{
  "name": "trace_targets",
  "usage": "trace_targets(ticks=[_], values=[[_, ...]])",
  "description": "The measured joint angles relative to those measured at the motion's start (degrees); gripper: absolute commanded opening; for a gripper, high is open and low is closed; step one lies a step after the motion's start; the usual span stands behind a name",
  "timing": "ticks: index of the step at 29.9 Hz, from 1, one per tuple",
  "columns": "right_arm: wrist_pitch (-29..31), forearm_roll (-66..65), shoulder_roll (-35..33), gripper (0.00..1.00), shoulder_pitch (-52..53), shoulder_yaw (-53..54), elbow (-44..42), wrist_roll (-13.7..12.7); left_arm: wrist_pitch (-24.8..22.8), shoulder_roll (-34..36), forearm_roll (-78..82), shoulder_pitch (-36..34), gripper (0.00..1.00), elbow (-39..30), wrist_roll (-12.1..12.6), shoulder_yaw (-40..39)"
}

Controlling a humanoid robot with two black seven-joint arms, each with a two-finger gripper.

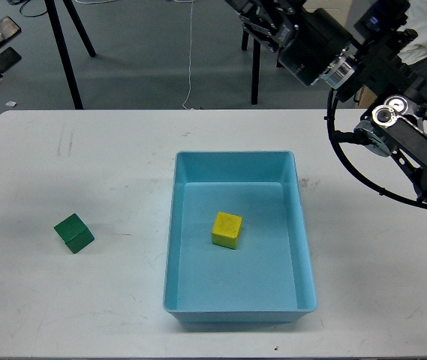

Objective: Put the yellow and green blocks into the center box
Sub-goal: 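Lower the left gripper onto the green cube and grasp it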

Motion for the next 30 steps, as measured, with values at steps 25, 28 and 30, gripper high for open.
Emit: trace_targets(ticks=[25, 28, 30], values=[[-3.5, 5.0, -5.5, 0.98, -55.2, 30.7, 21.3, -1.2, -7.5, -2.9, 43.2, -29.1, 1.00, -4.5, 0.0, 52.0], [-3.5, 5.1, -5.1, 0.98, -55.8, 30.9, 21.0, -1.2, -7.5, -4.5, 45.6, -29.0, 1.00, -1.1, 0.0, 53.1], [-3.5, 5.1, -5.0, 0.98, -56.0, 31.0, 21.0, -1.2, -7.5, -5.6, 46.2, -28.9, 1.00, 0.6, 0.0, 53.7]])
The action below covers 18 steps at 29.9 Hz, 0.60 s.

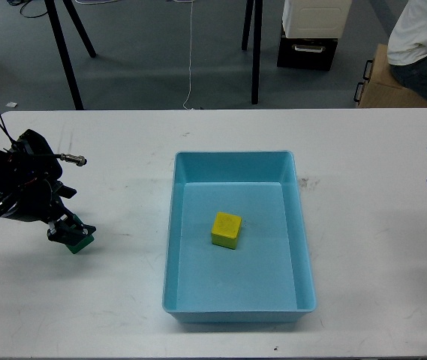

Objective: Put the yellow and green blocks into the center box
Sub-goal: 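Lower the left gripper onto the green cube and grasp it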

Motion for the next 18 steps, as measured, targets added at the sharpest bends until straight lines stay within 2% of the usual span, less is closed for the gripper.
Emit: trace_targets(ticks=[5, 18], values=[[0.0, 0.0, 0.2, 0.98, -0.3, 0.0, -0.1, 0.0, 0.0, -1.7, 0.2, 0.1, 1.00, 3.9, 0.0, 1.1], [0.0, 0.2, 0.3, 0.98, -1.1, 0.0, -0.3, 0.0, 0.0, -2.9, 0.0, 1.3, 1.00, 6.8, 0.0, 1.2]])
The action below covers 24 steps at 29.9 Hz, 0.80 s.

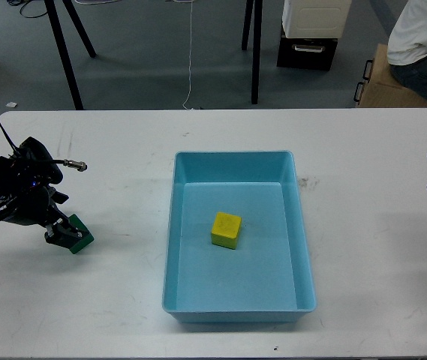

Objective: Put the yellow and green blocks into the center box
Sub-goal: 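Lower the left gripper onto the green cube and grasp it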

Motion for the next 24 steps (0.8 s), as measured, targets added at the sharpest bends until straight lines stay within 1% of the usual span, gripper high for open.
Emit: trace_targets(ticks=[4, 9, 11, 12, 16, 17, 20, 24], values=[[0.0, 0.0, 0.0, 0.98, 0.0, 0.0, 0.0, 0.0, 0.0, -0.8, 0.0, 1.0, 1.00, 1.7, 0.0, 0.0], [-0.1, 0.0, 0.0, 0.98, -0.1, 0.0, -0.4, 0.0, 0.0, -1.2, -0.2, 1.6, 0.99, 2.0, 0.0, 0.0], [-0.1, 0.0, 0.0, 0.98, -0.1, 0.0, -0.6, 0.0, 0.0, -1.3, -0.2, 1.7, 0.96, 2.0, 0.0, 0.0], [-0.1, 0.0, 0.1, 0.98, -0.1, 0.0, -0.6, 0.0, 0.0, -1.3, -0.2, 1.9, 0.93, 2.1, 0.0, 0.0], [-0.1, 0.0, 0.5, 0.98, -0.1, 0.0, -0.8, 0.0, 0.0, -1.4, -0.2, 2.6, 0.71, 2.5, 0.0, -0.1], [-0.1, 0.0, 0.5, 0.98, -0.1, 0.0, -0.8, 0.0, 0.0, -1.4, -0.2, 2.6, 0.68, 2.6, 0.0, -0.1], [-0.1, 0.0, 0.6, 0.98, -0.1, 0.0, -0.8, 0.0, 0.0, -1.6, -0.2, 2.6, 0.64, 2.6, 0.0, -0.2], [-0.2, 0.0, 0.6, 0.98, -0.1, 0.0, -0.8, 0.0, 0.0, -1.7, -0.2, 2.6, 0.53, 2.6, 0.0, -0.4]])
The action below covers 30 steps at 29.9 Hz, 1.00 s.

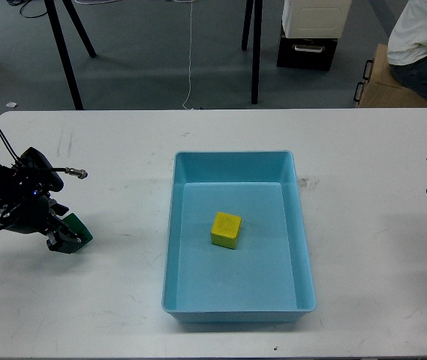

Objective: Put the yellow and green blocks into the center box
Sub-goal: 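Lower the left gripper onto the green cube and grasp it, then lift the green cube with the left gripper toward the tray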

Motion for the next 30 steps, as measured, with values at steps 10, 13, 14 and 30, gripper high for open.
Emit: trace_targets(ticks=[10, 13, 14, 30], values=[[-0.2, 0.0, 0.4, 0.98, -0.1, 0.0, 0.0, 0.0, 0.0, 0.2, -0.3, -0.2, 0.16, -0.1, 0.0, -0.8], [-0.3, 0.0, 0.4, 0.98, 0.0, 0.0, 0.0, 0.0, 0.0, 0.8, -1.2, -0.5, 0.16, -0.4, 0.0, -3.2], [-0.5, 0.0, 0.4, 0.98, 0.0, 0.0, 0.0, 0.0, 0.0, 0.9, -1.9, -0.6, 0.16, -0.4, 0.0, -4.6], [-4.7, 0.0, 0.3, 0.98, -1.9, 3.8, -7.5, 0.0, 0.0, -0.7, -9.5, -18.8, 0.18, -13.6, 0.0, -13.2]])
